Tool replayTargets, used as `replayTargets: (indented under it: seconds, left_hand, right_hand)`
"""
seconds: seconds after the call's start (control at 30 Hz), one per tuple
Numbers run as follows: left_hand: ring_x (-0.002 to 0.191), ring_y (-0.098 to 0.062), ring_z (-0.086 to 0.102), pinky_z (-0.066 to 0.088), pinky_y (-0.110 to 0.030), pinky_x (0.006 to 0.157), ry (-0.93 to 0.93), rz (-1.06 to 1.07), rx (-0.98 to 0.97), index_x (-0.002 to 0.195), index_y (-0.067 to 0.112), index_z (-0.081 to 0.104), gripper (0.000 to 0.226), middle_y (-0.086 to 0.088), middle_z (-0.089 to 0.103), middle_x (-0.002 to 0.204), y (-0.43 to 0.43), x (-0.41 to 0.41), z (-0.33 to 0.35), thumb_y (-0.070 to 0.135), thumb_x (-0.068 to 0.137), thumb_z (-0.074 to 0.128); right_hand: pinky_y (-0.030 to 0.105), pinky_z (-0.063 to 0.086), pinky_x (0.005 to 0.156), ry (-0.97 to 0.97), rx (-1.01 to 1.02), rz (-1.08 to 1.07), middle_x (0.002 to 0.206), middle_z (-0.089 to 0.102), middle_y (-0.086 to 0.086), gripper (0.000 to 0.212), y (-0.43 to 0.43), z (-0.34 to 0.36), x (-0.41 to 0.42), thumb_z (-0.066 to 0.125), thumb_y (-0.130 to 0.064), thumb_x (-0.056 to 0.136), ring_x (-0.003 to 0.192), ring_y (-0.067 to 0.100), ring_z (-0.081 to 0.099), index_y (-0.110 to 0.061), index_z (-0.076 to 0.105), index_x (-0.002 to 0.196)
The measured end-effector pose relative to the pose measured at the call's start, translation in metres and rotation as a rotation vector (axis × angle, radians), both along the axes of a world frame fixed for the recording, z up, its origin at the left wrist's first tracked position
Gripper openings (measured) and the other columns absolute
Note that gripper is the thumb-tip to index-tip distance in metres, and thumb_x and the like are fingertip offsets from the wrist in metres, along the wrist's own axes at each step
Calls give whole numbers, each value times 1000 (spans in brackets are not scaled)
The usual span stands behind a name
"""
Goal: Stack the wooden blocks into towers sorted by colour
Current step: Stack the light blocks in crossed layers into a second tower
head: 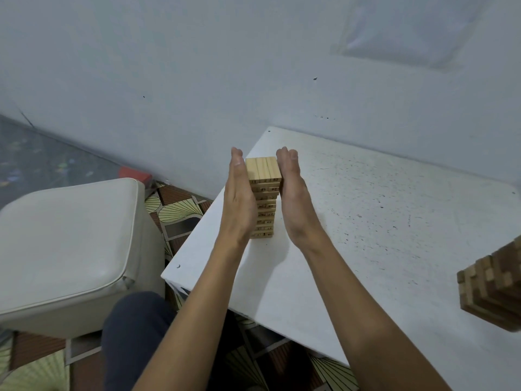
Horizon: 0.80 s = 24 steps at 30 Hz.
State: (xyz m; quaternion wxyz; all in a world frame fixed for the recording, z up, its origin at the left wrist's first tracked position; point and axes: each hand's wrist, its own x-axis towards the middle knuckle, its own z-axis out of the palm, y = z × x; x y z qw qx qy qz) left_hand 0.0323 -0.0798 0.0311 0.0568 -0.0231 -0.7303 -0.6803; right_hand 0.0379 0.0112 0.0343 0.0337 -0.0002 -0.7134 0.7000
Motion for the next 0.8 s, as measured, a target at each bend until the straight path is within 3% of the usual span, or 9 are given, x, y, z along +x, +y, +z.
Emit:
replayTargets:
  seconds: [0.07,0.13,0.3,0.37,0.43,0.5,0.6,0.7,0.8]
  left_hand:
    - [139,13,12,12,6,100,-4,-7,-5,156,27,17,56,16,19,161,1,-1,1,49,104,12]
    - [143,6,13,12,-11,115,0,-8,0,156,26,18,57,14,19,161,2,0,2,48,104,12]
    - [145,3,12,11,-23,120,-6,-12,-17,156,27,16,57,13,17,162,2,-1,1,48,104,13]
    - [146,2,11,11,-23,121,-5,-17,-24,156,27,14,57,13,16,162,2,-2,0,48,104,13]
    - [147,0,11,11,-25,121,-3,-18,-35,157,27,13,57,12,15,163,2,-3,0,48,104,14]
    - [147,-1,12,12,-26,121,-1,-16,-46,157,27,12,57,12,15,163,3,-3,0,48,104,14]
    - [147,-1,12,11,-22,118,0,-16,-45,157,28,12,57,12,15,163,2,-4,-1,48,104,13]
    - [143,6,11,10,-2,104,1,-14,-45,157,27,13,56,13,16,162,0,-4,-4,47,104,12]
    - [135,17,11,8,12,93,-12,11,-18,156,28,16,57,15,20,161,-3,-4,-10,49,104,11]
  right_hand:
    - [11,27,105,11,6,24,141,33,-38,79,0,0,2,17,-75,87,119,-28,32,-33,22,154]
    - [-2,33,83,23,10,28,112,38,-48,62,0,0,2,16,-65,94,95,-39,37,-39,28,149]
    - [-6,37,64,12,-5,28,79,52,-47,37,-1,6,6,15,-49,105,79,-33,50,-46,52,106]
    - [-4,39,68,6,-6,36,91,53,-44,38,-2,3,4,17,-54,103,86,-30,51,-48,49,121]
    - [4,37,84,2,-1,35,122,47,-38,60,-3,-1,2,18,-66,96,107,-22,48,-40,34,148]
    - [15,31,97,-6,10,42,143,38,-26,74,-5,-2,1,19,-73,88,125,-9,42,-38,24,153]
    - [20,30,101,-1,-9,50,142,37,-23,77,-4,-3,0,19,-75,86,128,-5,40,-38,24,153]
    - [16,31,101,6,-22,36,135,41,-30,82,-2,-5,0,18,-77,83,122,-15,41,-36,24,153]
    - [25,19,119,8,-35,0,158,26,-19,85,0,-13,0,16,-79,85,140,-9,24,-31,18,156]
